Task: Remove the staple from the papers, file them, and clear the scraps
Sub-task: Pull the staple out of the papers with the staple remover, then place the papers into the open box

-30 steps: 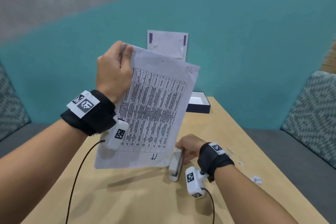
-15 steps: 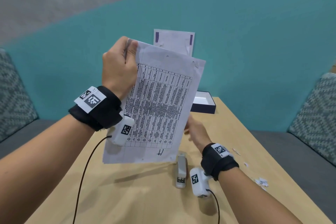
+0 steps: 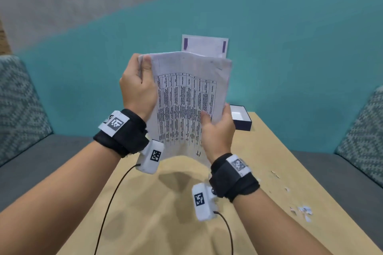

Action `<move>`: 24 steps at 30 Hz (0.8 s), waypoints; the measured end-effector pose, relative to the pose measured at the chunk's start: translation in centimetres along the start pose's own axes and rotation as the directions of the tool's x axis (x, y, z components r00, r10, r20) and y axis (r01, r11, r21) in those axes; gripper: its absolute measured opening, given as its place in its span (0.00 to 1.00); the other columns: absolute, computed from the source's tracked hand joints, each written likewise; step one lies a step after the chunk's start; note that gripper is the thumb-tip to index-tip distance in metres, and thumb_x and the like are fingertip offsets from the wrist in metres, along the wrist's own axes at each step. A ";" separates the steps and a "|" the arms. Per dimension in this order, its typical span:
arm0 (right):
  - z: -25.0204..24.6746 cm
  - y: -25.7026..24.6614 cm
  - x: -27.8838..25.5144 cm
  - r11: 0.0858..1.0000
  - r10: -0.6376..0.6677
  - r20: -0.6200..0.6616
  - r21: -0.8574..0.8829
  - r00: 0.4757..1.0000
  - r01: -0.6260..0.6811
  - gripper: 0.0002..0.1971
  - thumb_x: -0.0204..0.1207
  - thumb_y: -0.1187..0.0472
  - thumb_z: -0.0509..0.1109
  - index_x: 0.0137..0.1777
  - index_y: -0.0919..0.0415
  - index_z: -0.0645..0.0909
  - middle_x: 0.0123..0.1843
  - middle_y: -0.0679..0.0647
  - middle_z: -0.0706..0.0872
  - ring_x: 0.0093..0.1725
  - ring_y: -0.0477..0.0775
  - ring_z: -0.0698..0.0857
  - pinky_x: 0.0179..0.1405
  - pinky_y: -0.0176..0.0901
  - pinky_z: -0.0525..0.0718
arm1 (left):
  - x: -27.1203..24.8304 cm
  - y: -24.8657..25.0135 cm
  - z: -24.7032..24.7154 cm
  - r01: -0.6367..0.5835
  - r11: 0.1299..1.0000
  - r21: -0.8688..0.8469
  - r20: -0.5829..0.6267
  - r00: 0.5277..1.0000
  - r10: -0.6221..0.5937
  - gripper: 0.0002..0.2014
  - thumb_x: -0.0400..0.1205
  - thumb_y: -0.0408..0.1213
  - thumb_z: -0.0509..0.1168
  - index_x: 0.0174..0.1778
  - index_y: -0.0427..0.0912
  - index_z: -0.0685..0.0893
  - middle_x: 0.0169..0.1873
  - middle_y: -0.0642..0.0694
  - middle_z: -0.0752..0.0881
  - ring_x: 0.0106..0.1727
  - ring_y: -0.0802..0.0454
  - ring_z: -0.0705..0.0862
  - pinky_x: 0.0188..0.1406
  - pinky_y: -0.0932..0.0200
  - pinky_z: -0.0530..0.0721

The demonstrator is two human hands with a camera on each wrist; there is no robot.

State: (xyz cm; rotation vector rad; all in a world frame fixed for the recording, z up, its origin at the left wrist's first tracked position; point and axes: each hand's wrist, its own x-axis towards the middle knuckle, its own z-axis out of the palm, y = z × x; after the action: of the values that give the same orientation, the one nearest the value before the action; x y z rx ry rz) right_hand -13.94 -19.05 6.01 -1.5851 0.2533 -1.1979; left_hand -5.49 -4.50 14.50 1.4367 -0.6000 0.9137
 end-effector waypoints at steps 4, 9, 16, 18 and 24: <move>1.2 1.4 -2.4 0.996 0.089 0.013 -0.022 0.996 -0.088 0.13 0.79 0.66 0.70 0.61 0.53 0.77 0.45 0.36 0.85 0.43 0.32 0.85 0.43 0.29 0.84 | -1.5 -1.6 -0.2 0.050 0.997 0.059 0.024 0.998 -0.052 0.16 0.91 0.44 0.56 0.38 0.41 0.74 0.26 0.55 0.71 0.28 0.63 0.69 0.33 0.64 0.71; 1.2 4.2 -4.6 0.947 0.320 0.142 -0.051 0.937 -0.316 0.14 0.75 0.70 0.69 0.54 0.50 0.76 0.45 0.44 0.87 0.42 0.51 0.87 0.34 0.34 0.81 | -2.1 -4.4 -1.5 0.102 0.988 0.113 0.082 0.990 -0.111 0.19 0.91 0.46 0.56 0.41 0.36 0.78 0.28 0.47 0.77 0.31 0.53 0.71 0.34 0.53 0.75; -0.8 2.3 -2.4 0.947 0.317 0.313 -0.042 0.896 -0.320 0.09 0.73 0.61 0.79 0.53 0.57 0.86 0.49 0.53 0.93 0.51 0.56 0.92 0.53 0.52 0.90 | 3.4 -2.5 -3.2 0.127 0.990 0.056 0.012 0.992 -0.128 0.19 0.90 0.41 0.58 0.31 0.44 0.72 0.27 0.52 0.71 0.29 0.55 0.67 0.28 0.64 0.68; -2.4 1.3 -1.1 0.938 0.324 0.371 -0.009 0.870 -0.346 0.11 0.71 0.66 0.80 0.53 0.60 0.88 0.50 0.56 0.94 0.51 0.58 0.93 0.55 0.52 0.91 | 5.3 -2.2 -3.1 0.173 0.984 0.031 -0.043 0.984 -0.172 0.22 0.89 0.39 0.58 0.28 0.49 0.63 0.26 0.55 0.66 0.27 0.60 0.64 0.25 0.68 0.64; -7.0 1.4 2.9 0.805 0.411 0.324 0.311 0.852 -0.506 0.14 0.72 0.67 0.77 0.58 0.65 0.86 0.53 0.61 0.92 0.47 0.60 0.88 0.49 0.52 0.87 | 8.8 -4.4 -0.3 0.418 0.903 -0.102 -0.149 0.891 -0.430 0.22 0.87 0.38 0.58 0.26 0.47 0.61 0.25 0.52 0.64 0.29 0.53 0.65 0.27 0.63 0.67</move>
State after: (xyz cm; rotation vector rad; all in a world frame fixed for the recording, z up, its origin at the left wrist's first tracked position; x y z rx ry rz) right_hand -17.56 -25.83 5.87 -1.2073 0.2126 -0.6138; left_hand 2.91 -2.33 19.17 1.3412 -0.1723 0.6487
